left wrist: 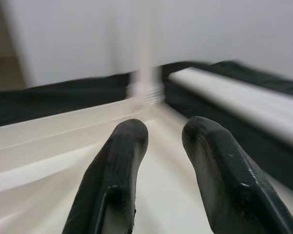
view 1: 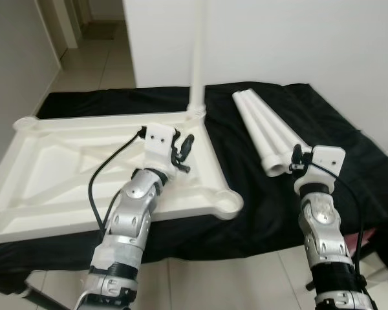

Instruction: Building children table

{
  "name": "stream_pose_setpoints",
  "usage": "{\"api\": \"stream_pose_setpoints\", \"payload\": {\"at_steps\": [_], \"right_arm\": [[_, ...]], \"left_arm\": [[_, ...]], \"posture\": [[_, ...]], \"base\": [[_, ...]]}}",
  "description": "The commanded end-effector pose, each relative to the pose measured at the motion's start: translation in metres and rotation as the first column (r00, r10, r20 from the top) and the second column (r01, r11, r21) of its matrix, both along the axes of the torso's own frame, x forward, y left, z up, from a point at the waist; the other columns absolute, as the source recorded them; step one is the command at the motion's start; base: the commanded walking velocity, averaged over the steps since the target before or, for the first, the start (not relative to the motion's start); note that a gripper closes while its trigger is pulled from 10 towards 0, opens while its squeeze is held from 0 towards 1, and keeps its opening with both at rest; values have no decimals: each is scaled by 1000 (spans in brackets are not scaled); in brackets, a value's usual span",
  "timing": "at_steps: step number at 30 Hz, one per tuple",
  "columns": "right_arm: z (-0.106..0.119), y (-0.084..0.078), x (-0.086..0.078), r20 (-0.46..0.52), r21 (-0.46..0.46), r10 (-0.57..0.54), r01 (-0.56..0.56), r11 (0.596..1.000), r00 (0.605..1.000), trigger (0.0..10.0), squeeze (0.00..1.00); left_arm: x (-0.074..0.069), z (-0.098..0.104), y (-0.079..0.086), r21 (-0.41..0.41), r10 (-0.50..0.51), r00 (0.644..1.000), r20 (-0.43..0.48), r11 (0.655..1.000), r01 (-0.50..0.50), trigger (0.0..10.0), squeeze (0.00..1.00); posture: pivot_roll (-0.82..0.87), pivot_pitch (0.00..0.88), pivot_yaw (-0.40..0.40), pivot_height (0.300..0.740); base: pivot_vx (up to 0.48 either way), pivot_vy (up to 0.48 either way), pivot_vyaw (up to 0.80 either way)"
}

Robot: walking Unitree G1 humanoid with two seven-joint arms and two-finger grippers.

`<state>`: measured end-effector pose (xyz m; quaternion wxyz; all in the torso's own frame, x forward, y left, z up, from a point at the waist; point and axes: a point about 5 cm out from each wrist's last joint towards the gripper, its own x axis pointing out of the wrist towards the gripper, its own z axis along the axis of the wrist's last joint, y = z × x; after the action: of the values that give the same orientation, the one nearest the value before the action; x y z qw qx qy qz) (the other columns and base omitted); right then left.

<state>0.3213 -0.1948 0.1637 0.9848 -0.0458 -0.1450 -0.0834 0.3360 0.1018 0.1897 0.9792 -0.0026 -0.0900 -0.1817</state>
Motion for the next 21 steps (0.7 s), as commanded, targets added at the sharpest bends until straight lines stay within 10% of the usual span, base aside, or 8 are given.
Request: {"api": "stream_pose_setpoints", "payload": {"at_steps": [1,21], "right_arm": [[0,-9,-2,0,-8,-26,26,1000,1000,10000,0],[-2,-8,-2,-2,-4,-26,26,1000,1000,10000,0]], "left_arm": [[-2,1,-8,-10,-25,1000,0,1000,25,10000,0],[-4,1,-12,33,-45,999,17,998,45,10000,0]], "posture": [[-19,34,5,740],[-13,41,9,740]], "base": [[0,0,0],[0,0,0]]}}
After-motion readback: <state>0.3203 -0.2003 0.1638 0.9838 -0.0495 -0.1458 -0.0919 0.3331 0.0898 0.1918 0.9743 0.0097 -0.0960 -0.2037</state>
